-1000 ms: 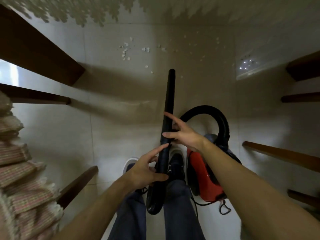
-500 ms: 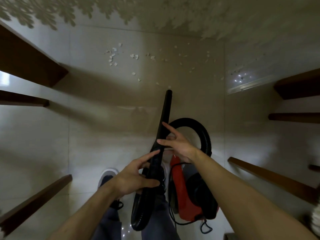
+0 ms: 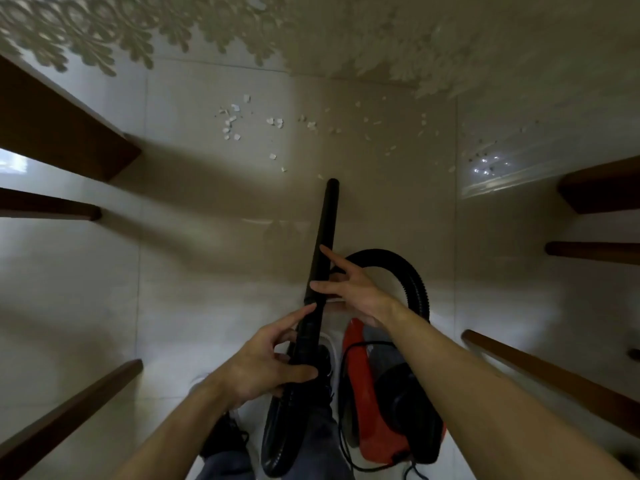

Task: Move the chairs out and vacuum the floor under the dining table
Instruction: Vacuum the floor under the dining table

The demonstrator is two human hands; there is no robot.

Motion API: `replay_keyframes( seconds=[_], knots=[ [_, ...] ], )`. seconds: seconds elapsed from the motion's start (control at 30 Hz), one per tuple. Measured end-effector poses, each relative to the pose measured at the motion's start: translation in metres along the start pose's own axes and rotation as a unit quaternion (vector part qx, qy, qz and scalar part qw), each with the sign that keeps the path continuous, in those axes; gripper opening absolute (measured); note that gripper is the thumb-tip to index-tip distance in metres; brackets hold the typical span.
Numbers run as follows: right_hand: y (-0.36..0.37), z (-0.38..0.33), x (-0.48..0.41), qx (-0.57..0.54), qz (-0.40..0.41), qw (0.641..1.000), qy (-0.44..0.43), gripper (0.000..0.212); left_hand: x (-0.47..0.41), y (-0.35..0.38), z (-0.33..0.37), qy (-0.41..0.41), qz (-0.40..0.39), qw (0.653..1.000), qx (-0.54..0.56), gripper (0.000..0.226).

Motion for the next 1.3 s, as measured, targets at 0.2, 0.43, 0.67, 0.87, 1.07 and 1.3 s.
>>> replay_keyframes(
  seconds=[0.2,0.43,0.67,0.87,1.07,1.3],
  knots=[
    [0.038,-0.012,-0.008,0.058,-0.008,0.998,0.002,0.081,0.013,-0.029,-0.002,0.023,0.048,0.998,0.026,0.088],
    [0.073,-0.029,-0.014,0.112,-0.021,0.993,0.001,0.081,0.024,-0.050,-0.003,0.050,0.084,0.993,0.058,0.088],
    [0.080,-0.051,-0.023,0.139,-0.014,0.990,-0.001,0.079,0.013,-0.058,0.009,0.064,0.100,0.989,0.083,0.087],
    [0.081,-0.070,-0.028,0.174,-0.004,0.985,-0.003,0.077,0.002,-0.059,0.013,0.075,0.104,0.981,0.146,0.087],
    [0.097,-0.093,-0.035,0.212,-0.014,0.977,-0.001,0.074,-0.006,-0.070,0.016,0.100,0.106,0.971,0.187,0.091],
    [0.126,-0.111,-0.050,0.248,-0.025,0.968,-0.001,0.074,-0.005,-0.094,0.023,0.138,0.133,0.961,0.199,0.093]
  ],
)
Point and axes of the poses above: each hand's wrist, its own x-axis away from the middle knuckle, its own y-axis out of the palm, z = x × y, the point moved 10 cm from there along -x, towards the middle knuckle, and after that the axes turned 14 degrees about y, right-handed, at the moved point
